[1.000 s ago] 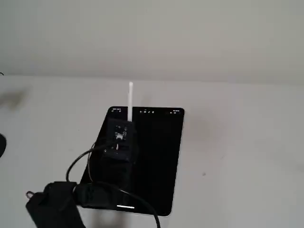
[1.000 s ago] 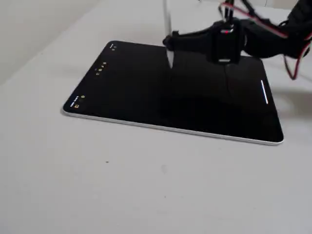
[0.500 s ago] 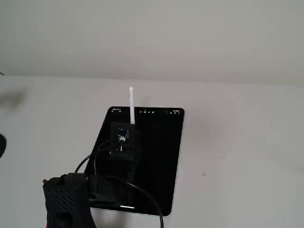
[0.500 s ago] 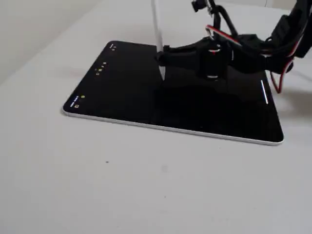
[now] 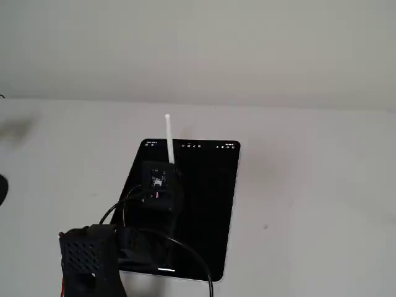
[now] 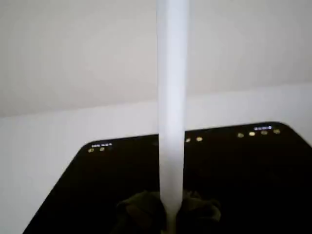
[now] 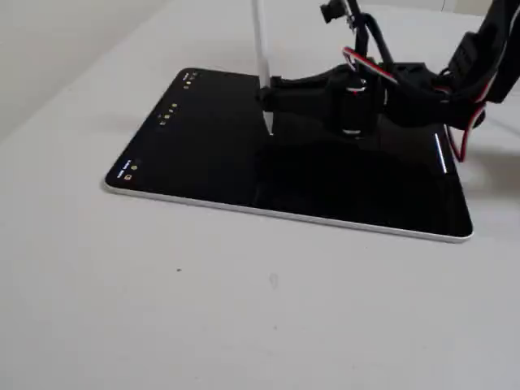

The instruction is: Draw a circular shape on the ipad using the apple pencil

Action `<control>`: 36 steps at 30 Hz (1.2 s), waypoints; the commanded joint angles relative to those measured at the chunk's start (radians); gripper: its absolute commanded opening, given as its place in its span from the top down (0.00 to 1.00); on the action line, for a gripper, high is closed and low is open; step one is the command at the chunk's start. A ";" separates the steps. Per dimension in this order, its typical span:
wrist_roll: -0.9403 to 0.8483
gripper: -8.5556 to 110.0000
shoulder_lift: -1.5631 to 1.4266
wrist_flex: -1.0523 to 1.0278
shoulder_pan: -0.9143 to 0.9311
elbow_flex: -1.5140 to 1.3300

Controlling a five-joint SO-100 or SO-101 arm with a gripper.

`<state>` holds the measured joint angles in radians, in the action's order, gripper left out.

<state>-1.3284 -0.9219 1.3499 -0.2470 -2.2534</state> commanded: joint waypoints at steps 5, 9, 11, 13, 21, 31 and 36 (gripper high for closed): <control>-0.014 0.93 -0.003 0.043 -0.052 -0.026; -0.018 0.93 -0.003 0.063 -0.072 -0.055; -0.021 0.93 -0.005 0.075 -0.081 -0.072; -0.023 0.93 -0.008 0.091 -0.092 -0.092; -0.043 0.93 -0.060 0.114 -0.118 -0.192; -0.098 0.93 -0.063 0.112 -0.075 -0.224; -0.117 0.93 -0.058 0.101 -0.038 -0.216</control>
<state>-1.4266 -0.9679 1.4665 -0.3145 -2.4590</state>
